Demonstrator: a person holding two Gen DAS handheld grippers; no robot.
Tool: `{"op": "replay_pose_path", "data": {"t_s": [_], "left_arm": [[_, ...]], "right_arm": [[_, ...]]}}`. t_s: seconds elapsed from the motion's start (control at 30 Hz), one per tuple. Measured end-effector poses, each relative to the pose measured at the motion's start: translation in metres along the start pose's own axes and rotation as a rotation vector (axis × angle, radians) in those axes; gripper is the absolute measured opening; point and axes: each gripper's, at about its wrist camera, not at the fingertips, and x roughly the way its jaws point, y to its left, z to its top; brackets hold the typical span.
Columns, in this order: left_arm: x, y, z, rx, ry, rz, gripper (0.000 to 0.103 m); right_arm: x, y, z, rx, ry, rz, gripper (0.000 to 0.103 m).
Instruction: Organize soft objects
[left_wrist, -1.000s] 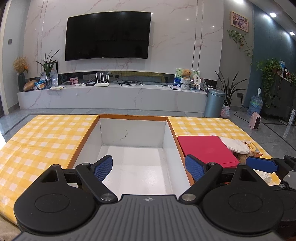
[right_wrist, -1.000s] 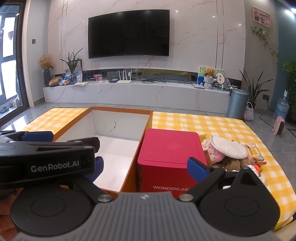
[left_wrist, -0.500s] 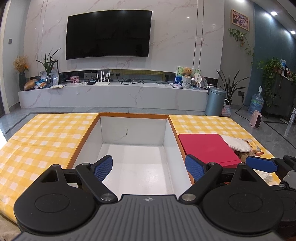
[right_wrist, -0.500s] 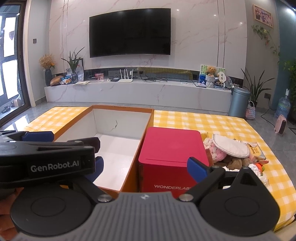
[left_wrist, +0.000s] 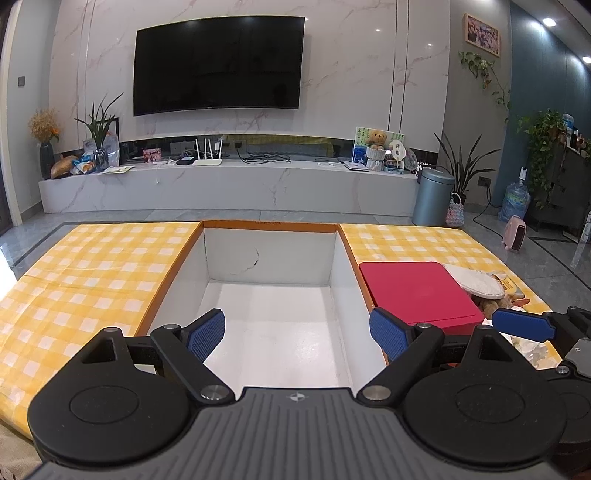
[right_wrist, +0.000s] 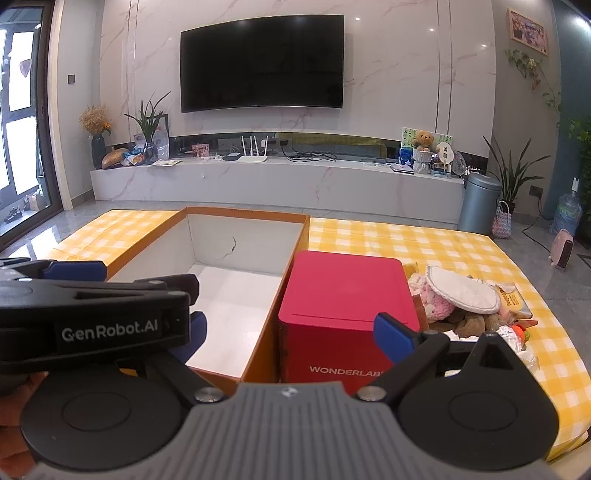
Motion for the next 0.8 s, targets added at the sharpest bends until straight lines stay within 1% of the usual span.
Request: {"op": "replay_pose_path", "data": {"t_s": [0.3, 0.57, 0.7, 0.8], "left_arm": [[-0.0002, 0.0009, -0.0012, -0.003, 0.014, 0.003, 0.103], [-0.0024, -0.0005, -0.0022, 0.009, 0.005, 0.011, 0.103], [-0.0047, -0.0034, -0.002, 0.028, -0.011, 0.029, 0.103], [-0.0071, -0.0035, 0.0009, 0.036, -0.013, 0.019, 0.103]], "right_arm": [[0.0005, -0.0001, -0.0002, -0.005, 0.003, 0.001, 0.095], [0.001, 0.0005, -0.0003, -0.008, 0.007, 0.002, 0.095], [0.001, -0.0002, -0.0008, -0.001, 0.012, 0.008, 0.095], [-0.001, -0.0014, -0.0003, -0.004, 0.007, 0.008, 0.095]]}}
